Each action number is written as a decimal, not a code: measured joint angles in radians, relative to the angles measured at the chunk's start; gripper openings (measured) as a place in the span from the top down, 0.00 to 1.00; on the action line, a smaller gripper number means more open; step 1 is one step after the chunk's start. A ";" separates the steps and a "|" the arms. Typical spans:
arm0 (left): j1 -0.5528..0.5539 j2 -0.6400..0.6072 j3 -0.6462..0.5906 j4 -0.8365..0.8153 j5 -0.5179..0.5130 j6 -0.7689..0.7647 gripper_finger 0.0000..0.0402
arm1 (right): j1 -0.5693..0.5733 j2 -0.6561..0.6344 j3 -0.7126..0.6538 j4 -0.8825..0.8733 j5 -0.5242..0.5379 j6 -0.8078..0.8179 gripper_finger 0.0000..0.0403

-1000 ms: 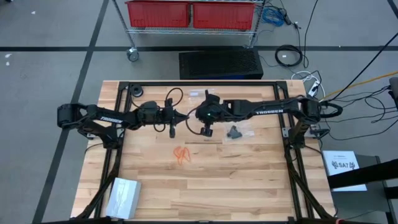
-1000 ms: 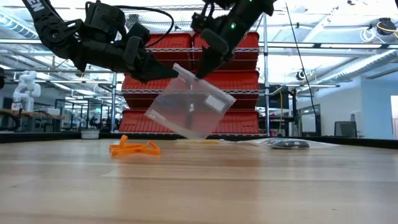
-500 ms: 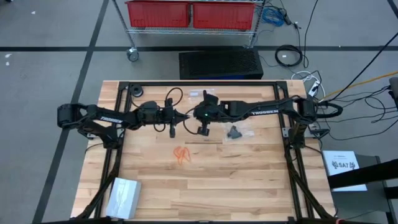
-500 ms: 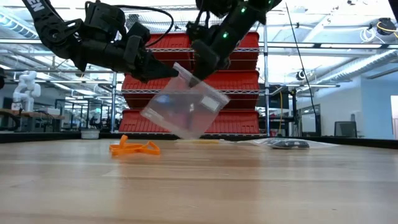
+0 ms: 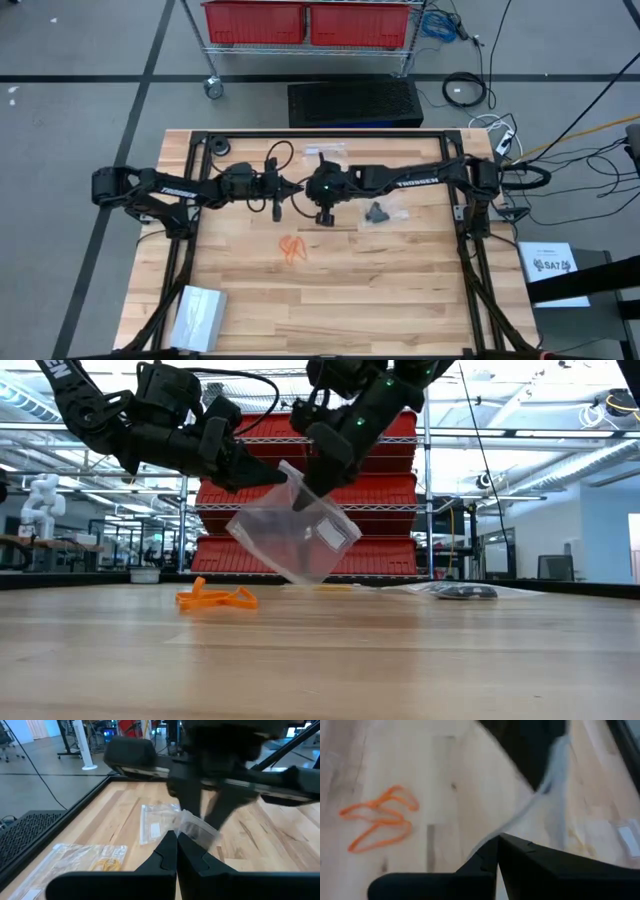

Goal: Sort rubber bands
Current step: Open the left transparent zip bag

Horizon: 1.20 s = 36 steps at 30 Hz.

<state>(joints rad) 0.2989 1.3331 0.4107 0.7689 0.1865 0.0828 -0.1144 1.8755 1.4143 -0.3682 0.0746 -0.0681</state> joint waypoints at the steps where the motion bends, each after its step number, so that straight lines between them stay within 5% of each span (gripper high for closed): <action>1: 0.000 0.000 0.000 0.000 0.000 -0.001 1.00 | 0.003 0.002 0.000 0.003 -0.001 0.000 1.00; 6: 0.000 0.000 0.000 -0.003 0.000 -0.002 1.00 | 0.002 -0.003 0.000 -0.072 0.180 0.043 1.00; 15: 0.000 0.000 0.000 -0.009 0.024 -0.018 1.00 | 0.001 -0.005 -0.110 0.151 0.092 0.075 1.00; 24: 0.000 0.000 0.000 -0.016 0.025 -0.021 1.00 | 0.010 -0.005 -0.202 0.425 0.134 0.147 0.99; 36: -0.001 0.000 0.000 0.002 0.052 -0.027 1.00 | 0.011 -0.005 -0.203 0.478 0.022 0.217 0.61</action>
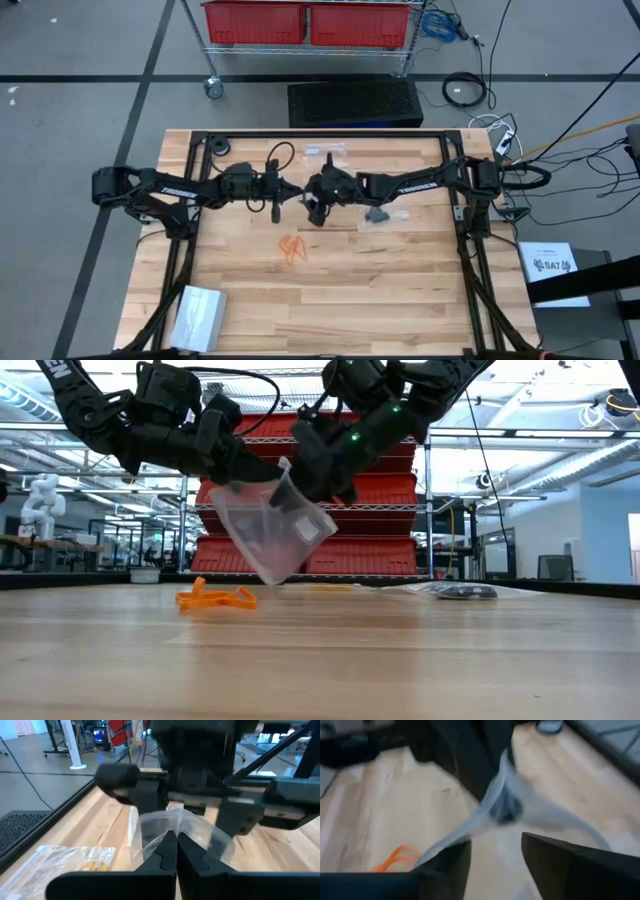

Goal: Sort rubber bands
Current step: Open the left transparent zip bag, then put the right orange rubber band into the left transparent zip bag

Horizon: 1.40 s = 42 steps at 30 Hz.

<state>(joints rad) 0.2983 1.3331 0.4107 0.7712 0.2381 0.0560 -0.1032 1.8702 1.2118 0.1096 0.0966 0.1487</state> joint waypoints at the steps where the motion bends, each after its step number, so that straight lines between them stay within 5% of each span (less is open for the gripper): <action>1: -0.001 0.000 0.000 0.003 0.004 -0.008 1.00 | 0.000 0.000 0.000 -0.014 -0.011 0.007 0.58; 7: -0.001 0.000 0.000 0.005 0.006 -0.022 1.00 | 0.001 -0.016 0.003 -0.097 -0.026 0.024 0.48; 30: 0.005 0.000 0.000 0.003 -0.008 0.015 1.00 | 0.062 -0.331 0.009 -0.382 -0.017 0.051 0.48; 42: 0.056 0.000 0.000 0.006 -0.012 0.033 1.00 | 0.223 0.000 0.009 -0.202 -0.009 0.281 0.48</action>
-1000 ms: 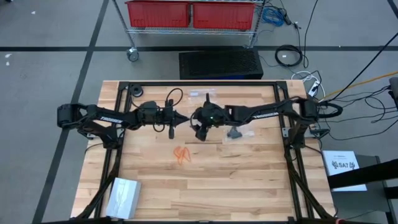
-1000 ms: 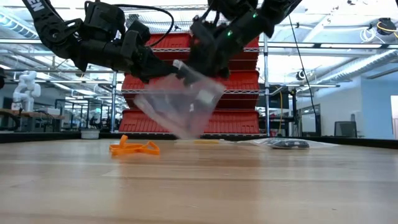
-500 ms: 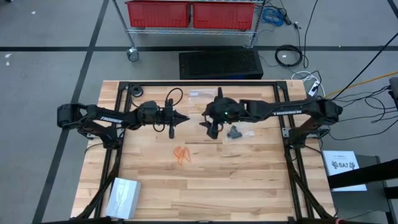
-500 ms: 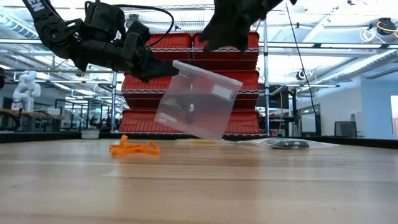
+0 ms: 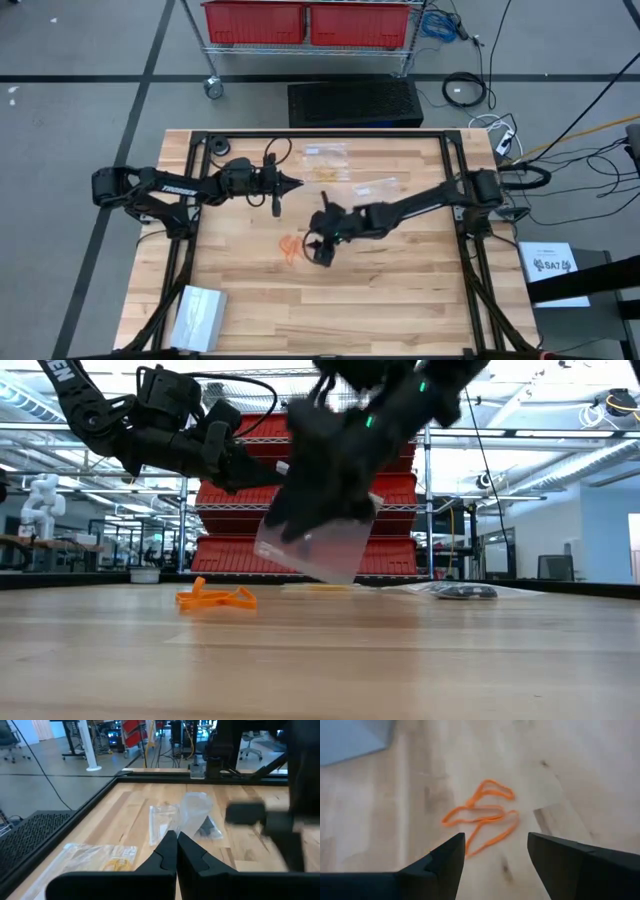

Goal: Sort rubber bands
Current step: Put the right orange rubber band into the left transparent zip bag

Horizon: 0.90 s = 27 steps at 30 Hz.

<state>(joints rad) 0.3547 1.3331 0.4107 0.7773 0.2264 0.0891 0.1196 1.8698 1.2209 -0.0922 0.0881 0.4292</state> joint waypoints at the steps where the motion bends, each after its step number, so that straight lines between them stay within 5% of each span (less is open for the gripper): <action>1: -0.001 0.000 0.000 -0.001 0.000 0.000 1.00 | 0.002 0.032 0.000 0.028 0.014 0.014 0.48; 17: -0.002 0.000 0.000 -0.025 0.002 -0.004 1.00 | -0.010 0.274 0.001 0.313 0.131 0.061 0.51; 20: -0.002 0.000 0.000 -0.027 0.002 -0.004 1.00 | -0.014 0.277 0.000 0.308 0.151 0.057 0.62; 25: -0.002 0.000 0.000 -0.027 0.007 -0.003 1.00 | -0.016 0.277 0.000 0.310 0.153 0.015 0.94; 27: -0.002 0.000 0.000 -0.027 0.008 -0.003 1.00 | -0.016 0.277 0.000 0.311 0.147 0.006 0.97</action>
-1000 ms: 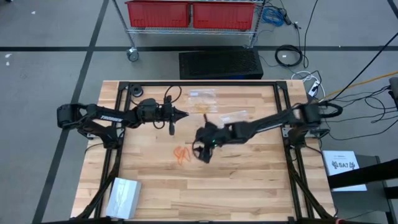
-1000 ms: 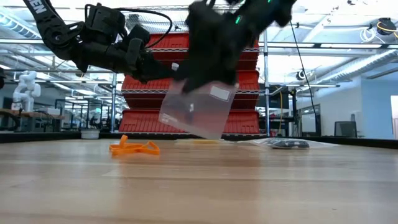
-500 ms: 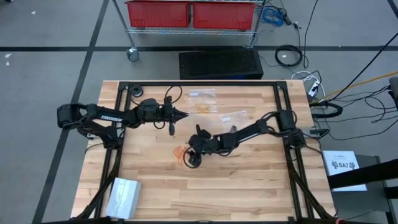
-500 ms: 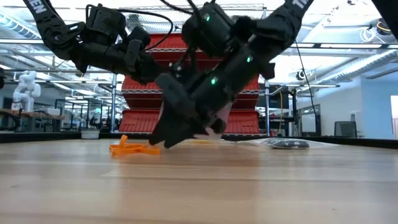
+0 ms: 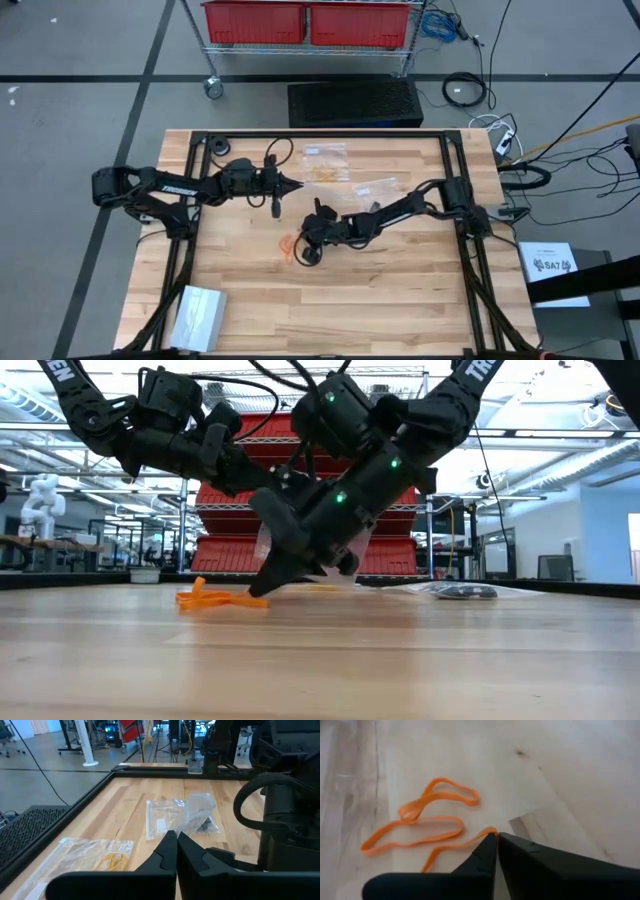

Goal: Sort rubber bands
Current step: Put the right orange rubber band into the left transparent zip bag

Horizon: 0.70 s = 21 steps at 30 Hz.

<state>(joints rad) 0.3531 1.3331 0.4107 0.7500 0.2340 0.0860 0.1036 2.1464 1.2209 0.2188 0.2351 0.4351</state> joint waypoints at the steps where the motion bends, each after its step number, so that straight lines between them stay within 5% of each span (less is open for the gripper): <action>1: 0.000 0.000 0.000 0.001 0.000 0.000 1.00 | 0.000 -0.004 0.000 -0.004 -0.006 -0.001 0.97; 12: 0.000 0.000 0.000 0.003 0.000 0.001 1.00 | 0.002 -0.207 0.000 -0.154 0.014 -0.135 1.00; 21: 0.000 0.000 0.000 0.003 -0.001 0.001 1.00 | 0.021 -0.426 0.000 -0.266 0.345 -0.332 1.00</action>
<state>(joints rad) 0.3531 1.3331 0.4107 0.7531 0.2333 0.0870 0.1246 1.7207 1.2209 -0.0475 0.5802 0.1032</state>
